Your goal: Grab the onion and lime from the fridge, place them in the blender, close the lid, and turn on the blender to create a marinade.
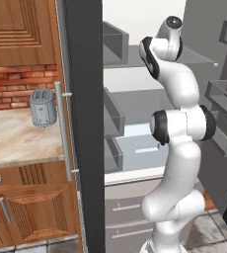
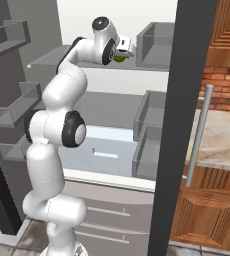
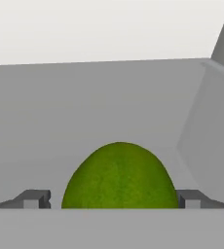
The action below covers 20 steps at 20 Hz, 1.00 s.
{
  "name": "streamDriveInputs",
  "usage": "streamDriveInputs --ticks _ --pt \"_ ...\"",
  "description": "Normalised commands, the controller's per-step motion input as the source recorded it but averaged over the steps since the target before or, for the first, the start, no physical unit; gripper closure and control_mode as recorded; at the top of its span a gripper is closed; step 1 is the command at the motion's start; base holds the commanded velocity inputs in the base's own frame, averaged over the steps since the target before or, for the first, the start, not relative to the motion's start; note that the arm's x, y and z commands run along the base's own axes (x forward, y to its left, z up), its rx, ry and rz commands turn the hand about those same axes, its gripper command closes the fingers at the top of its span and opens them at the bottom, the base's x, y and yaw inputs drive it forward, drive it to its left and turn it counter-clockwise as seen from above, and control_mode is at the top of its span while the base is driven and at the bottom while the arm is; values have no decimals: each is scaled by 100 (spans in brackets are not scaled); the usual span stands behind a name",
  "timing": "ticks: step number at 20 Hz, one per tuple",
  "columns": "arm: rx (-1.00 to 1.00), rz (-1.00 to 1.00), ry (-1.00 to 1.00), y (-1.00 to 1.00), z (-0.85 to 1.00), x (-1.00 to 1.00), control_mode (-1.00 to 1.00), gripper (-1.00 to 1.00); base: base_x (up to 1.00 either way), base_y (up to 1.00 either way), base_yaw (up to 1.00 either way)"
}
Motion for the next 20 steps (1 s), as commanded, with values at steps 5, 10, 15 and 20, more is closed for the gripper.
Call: streamDriveInputs --ticks 5,10,15,20 --pt "0 0 3 0 -23 7 -100 100 0 0 0" --pt "0 0 1 0 -49 -3 -100 100 0 0 0" --pt "0 0 -7 3 -20 -29 -100 100 0 0 0" --pt "0 0 -26 20 3 -86 -100 100 0 0 0"
